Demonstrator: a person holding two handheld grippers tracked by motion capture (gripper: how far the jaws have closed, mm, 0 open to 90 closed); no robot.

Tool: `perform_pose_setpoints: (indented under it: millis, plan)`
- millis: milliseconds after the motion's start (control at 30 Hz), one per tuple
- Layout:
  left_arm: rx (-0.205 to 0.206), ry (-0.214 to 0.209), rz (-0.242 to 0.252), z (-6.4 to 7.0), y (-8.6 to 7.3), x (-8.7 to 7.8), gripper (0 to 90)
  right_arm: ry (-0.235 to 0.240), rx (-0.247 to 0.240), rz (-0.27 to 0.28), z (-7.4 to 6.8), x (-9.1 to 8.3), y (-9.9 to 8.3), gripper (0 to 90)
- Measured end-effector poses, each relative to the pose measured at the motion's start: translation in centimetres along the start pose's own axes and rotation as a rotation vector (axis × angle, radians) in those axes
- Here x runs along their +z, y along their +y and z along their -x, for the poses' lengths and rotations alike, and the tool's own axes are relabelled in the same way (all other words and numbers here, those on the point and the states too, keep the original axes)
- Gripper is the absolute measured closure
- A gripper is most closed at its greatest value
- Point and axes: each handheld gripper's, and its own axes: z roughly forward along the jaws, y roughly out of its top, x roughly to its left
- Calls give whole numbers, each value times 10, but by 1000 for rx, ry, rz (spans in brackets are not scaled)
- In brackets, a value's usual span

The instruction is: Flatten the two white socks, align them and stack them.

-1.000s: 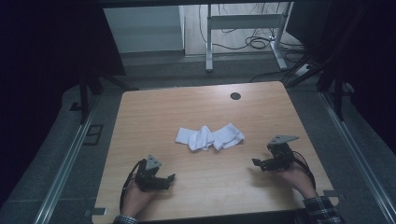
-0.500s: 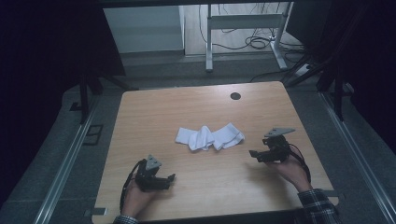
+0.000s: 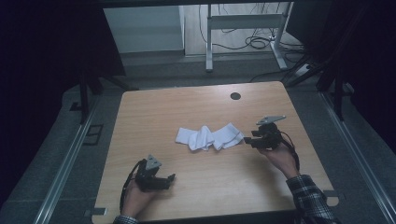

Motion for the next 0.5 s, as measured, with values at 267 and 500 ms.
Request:
perform_pose_setpoints:
  millis: [267,500]
  plan:
    - [0,1,1,0,0,0,120,-3,-9,-27,-4,18,25,665]
    - [0,0,0,0,0,0,119,-19,-13,-46,-4,37,38,699]
